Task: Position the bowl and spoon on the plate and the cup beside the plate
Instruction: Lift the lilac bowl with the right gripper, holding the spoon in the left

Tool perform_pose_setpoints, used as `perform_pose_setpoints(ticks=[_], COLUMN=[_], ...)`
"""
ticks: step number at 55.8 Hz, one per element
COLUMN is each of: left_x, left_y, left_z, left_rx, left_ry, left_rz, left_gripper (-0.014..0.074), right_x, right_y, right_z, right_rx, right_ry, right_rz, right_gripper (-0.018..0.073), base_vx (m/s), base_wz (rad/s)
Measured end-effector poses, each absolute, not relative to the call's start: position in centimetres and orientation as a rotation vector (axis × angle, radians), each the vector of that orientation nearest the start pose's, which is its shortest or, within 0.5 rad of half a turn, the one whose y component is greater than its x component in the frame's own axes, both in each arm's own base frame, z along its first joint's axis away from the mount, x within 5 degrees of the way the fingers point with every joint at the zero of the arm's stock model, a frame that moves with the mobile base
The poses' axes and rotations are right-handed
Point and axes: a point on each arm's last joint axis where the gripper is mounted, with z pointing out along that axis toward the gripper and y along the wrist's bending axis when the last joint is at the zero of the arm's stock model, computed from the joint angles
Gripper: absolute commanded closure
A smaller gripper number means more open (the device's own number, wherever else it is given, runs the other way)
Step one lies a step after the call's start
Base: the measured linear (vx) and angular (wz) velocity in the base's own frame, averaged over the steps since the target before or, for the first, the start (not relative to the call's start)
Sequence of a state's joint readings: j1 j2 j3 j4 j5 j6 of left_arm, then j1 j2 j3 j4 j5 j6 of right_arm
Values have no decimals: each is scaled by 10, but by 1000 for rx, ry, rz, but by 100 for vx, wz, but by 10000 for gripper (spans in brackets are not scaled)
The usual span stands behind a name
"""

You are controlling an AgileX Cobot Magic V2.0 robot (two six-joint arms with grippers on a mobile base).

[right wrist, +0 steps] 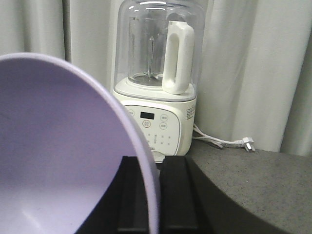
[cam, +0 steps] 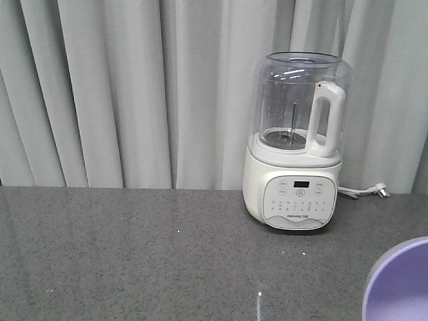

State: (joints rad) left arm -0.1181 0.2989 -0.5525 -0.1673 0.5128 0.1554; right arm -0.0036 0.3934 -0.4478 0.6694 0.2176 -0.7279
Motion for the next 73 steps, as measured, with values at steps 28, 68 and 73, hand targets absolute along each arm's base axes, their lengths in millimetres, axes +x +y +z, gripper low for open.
perform_pose_setpoints(ticks=[28,68,73], left_x=[59,59,59], left_y=[-14,-14,-14], left_z=[332,332,332], left_rx=[171,172,172], left_ry=[1731,1731,1731], left_rz=[-150,-148,-148], left_gripper=[600,600,600], right_x=[89,89,89], right_y=[12,12,12], right_z=[321,321,321], right_rx=[-156,-156,-156], right_ry=[1593,1593,1593], right_rz=[52,52,52], right_gripper=[568,568,568], base_vx=[0,-8,-14], base_wz=[-2,-33,-53])
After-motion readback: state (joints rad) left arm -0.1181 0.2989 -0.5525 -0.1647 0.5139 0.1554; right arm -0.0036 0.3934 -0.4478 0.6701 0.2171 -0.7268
